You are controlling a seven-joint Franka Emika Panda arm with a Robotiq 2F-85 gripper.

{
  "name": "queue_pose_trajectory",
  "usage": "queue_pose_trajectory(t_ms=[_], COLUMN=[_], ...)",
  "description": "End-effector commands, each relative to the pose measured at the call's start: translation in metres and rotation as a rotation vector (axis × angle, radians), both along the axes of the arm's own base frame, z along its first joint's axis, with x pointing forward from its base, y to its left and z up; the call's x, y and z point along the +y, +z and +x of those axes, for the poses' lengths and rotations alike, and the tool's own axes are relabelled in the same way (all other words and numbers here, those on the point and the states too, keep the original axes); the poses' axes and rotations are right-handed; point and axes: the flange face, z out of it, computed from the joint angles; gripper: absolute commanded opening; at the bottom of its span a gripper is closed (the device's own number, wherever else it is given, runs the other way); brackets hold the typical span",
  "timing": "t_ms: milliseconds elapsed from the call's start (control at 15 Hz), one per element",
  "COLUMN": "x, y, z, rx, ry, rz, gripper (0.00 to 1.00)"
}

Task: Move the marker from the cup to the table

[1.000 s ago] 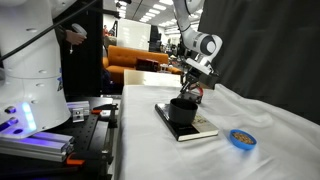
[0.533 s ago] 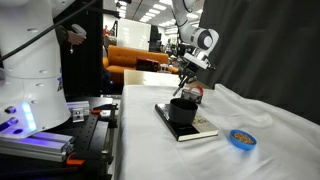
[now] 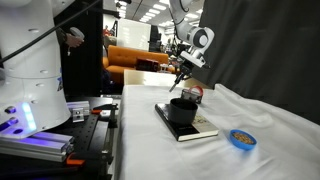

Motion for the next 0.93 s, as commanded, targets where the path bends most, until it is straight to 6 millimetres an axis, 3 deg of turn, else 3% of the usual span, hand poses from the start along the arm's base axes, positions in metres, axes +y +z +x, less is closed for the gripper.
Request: queue_pose_trajectory(t_ms=[0, 400, 867], x=[0.004, -0.006, -0.004], y=[-0.003, -0.03, -0.026], z=[-0.008, -0.039, -0.037], rx=[0.022, 0.193, 0.205], ry=[0.027, 0.086, 0.101], rz=[0.018, -0.069, -0.064], gripper=[0.04, 0.04, 0.04])
